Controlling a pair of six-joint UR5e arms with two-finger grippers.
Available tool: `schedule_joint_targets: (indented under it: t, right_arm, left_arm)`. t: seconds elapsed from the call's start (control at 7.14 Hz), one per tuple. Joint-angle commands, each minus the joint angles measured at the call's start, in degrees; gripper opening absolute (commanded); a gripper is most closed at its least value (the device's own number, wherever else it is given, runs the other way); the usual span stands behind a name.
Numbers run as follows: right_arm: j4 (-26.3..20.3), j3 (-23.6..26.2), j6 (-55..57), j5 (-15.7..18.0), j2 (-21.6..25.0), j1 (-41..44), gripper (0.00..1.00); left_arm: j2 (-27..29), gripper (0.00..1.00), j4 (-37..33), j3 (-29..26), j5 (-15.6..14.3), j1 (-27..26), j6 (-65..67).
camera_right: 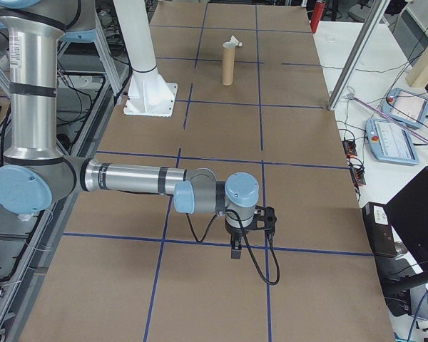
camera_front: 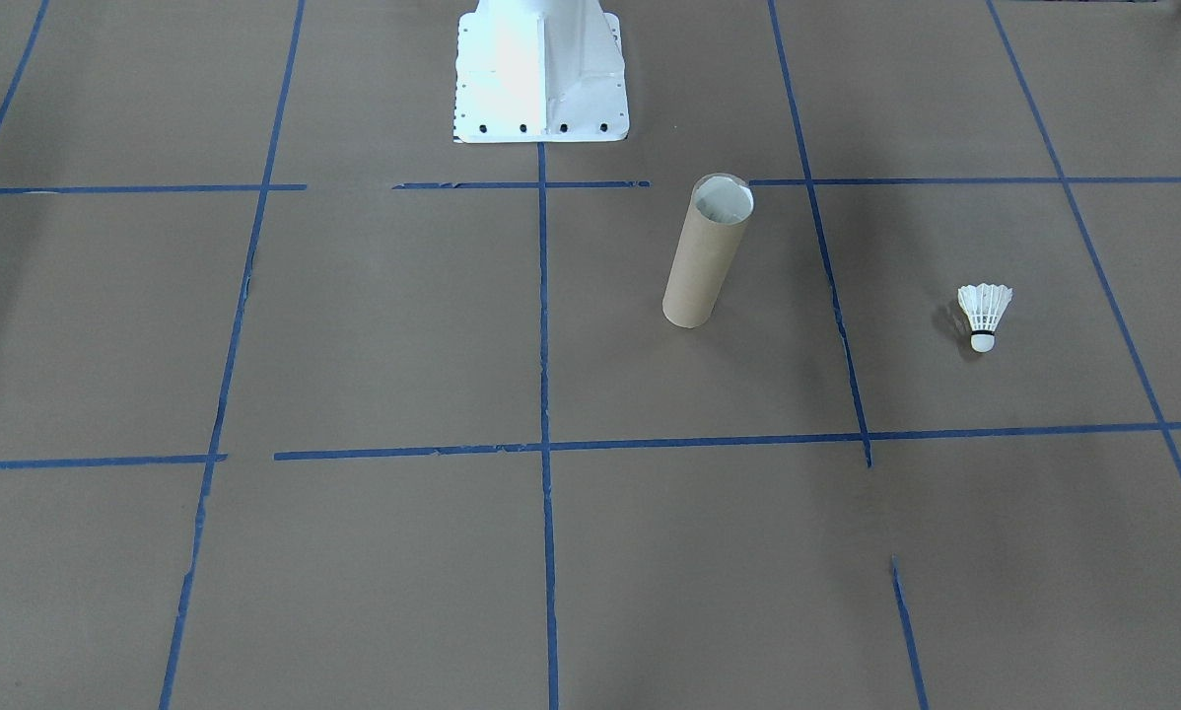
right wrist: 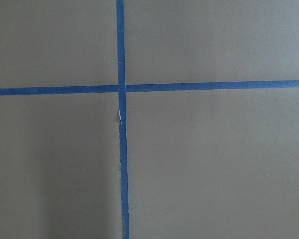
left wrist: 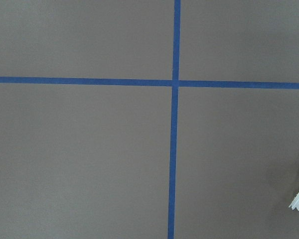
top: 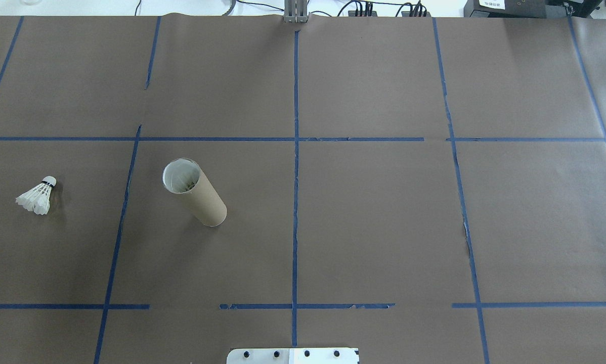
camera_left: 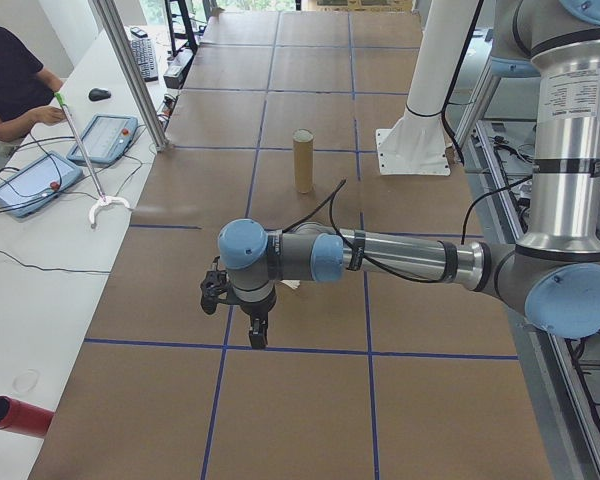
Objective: Collect badminton balls into bucket
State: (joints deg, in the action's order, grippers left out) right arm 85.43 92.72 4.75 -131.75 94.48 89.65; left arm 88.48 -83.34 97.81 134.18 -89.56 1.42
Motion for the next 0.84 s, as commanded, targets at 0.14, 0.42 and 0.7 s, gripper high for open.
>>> schedule_joint_targets:
  t: [0.14,0.42,0.7]
  right_arm:
    - [0.00,0.00,0.00,0.00,0.00,0.00,1.00]
    - [0.00,0.00,0.00,0.00,0.00,0.00,1.00]
    - [0.00,0.00,0.00,0.00,0.00,0.00,1.00]
  left_arm:
    - [0.46,1.00,-0.34,0.10,0.11,0.00,-0.28]
    - [0.99,1.00,-3.82,2.63,0.29,0.00,-0.10]
    - [0.72,1.00,-7.63,8.25,0.29,0.17,11.35]
